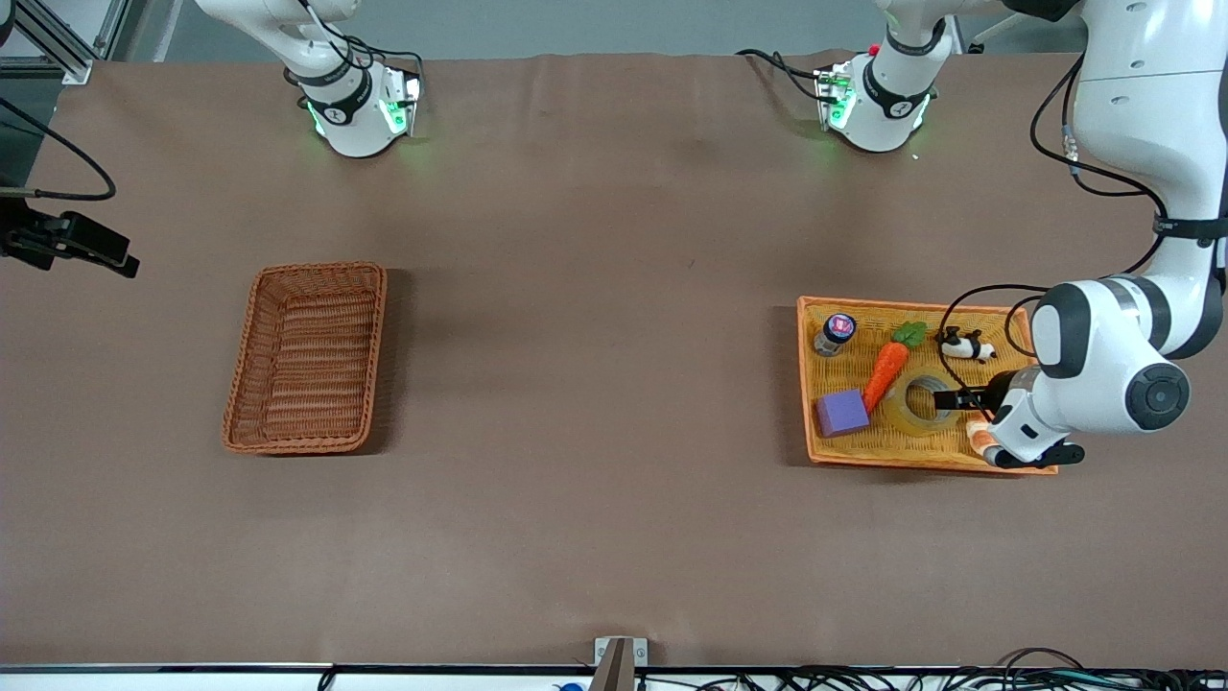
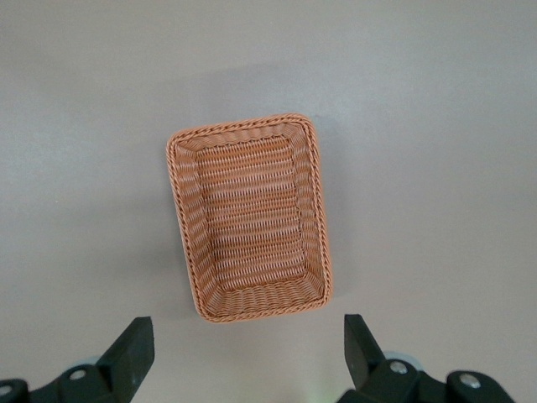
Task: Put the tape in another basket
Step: 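Lower the left gripper onto the tape roll and close on its rim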
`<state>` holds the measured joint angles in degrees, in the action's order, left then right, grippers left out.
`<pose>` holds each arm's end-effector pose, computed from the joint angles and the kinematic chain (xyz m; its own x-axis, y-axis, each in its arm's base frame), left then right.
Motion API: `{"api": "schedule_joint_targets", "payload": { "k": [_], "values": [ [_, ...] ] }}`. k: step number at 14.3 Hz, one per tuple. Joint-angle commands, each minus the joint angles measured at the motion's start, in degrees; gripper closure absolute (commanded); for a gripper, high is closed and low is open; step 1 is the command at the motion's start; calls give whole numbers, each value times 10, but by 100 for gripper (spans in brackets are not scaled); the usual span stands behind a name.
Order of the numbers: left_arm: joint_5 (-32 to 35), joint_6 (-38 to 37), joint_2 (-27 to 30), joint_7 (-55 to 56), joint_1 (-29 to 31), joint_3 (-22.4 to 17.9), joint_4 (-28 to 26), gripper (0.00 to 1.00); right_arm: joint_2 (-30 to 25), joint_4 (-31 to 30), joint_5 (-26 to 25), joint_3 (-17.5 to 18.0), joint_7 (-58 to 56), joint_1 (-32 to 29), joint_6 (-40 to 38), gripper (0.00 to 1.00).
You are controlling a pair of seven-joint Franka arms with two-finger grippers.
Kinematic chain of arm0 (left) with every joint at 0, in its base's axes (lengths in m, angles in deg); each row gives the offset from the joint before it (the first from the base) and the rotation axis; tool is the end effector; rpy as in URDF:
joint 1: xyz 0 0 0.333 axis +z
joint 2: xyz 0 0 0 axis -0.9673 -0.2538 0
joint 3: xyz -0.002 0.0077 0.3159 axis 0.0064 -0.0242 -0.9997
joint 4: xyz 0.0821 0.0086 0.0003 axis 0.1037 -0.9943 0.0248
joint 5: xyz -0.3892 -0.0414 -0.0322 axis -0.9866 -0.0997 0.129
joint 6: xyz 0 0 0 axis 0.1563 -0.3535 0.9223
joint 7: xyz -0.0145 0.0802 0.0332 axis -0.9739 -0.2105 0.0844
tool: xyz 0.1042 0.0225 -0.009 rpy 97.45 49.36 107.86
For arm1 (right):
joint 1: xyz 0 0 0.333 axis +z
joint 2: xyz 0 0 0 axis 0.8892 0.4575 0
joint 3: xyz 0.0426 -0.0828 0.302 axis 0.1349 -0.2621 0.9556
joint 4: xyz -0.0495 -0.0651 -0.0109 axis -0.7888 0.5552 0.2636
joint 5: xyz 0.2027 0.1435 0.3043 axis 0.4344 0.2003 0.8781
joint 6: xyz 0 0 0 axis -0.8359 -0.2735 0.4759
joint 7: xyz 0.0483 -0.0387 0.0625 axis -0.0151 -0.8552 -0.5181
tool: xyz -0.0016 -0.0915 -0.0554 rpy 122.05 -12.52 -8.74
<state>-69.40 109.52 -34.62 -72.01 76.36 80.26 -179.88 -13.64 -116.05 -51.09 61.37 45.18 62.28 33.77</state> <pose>0.6454 0.0199 0.2391 0.9678 0.0500 -0.2469 0.0574 -0.9981 0.0228 0.5634 -0.0251 0.6332 0.9929 -0.1088 -0.0471 -0.1084 -0.9940 0.0115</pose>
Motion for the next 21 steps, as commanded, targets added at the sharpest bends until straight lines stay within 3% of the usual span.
{"api": "schedule_joint_targets", "payload": {
  "k": [1,2,3,7,9,14,17,21],
  "values": [
    [16,24,-8,-10,-1,-1,-11,7,-17,-18,11,-2,-8,1,2,0],
    [28,28,-12,-9,-2,-1,-11,7,-17,-18,11,-2,-8,1,2,0],
    [36,28,-13,-10,-3,-1,-11,16,-17,-18,11,-2,-8,2,2,0],
    [41,29,-19,-10,-4,-1,-8,65,-17,-18,11,-2,-8,2,2,0],
    [41,36,-20,-10,-5,-1,-8,81,-17,-18,11,-2,-8,2,2,0],
    [42,32,-9,-10,-5,2,-8,94,-17,-18,11,-2,-8,2,2,0],
    [42,2,52,-9,-18,8,-5,99,-17,-18,11,-2,-8,2,2,0],
    [42,-35,96,2,-23,68,30,99,-17,-18,11,-2,-8,2,2,0]
  ]
}}
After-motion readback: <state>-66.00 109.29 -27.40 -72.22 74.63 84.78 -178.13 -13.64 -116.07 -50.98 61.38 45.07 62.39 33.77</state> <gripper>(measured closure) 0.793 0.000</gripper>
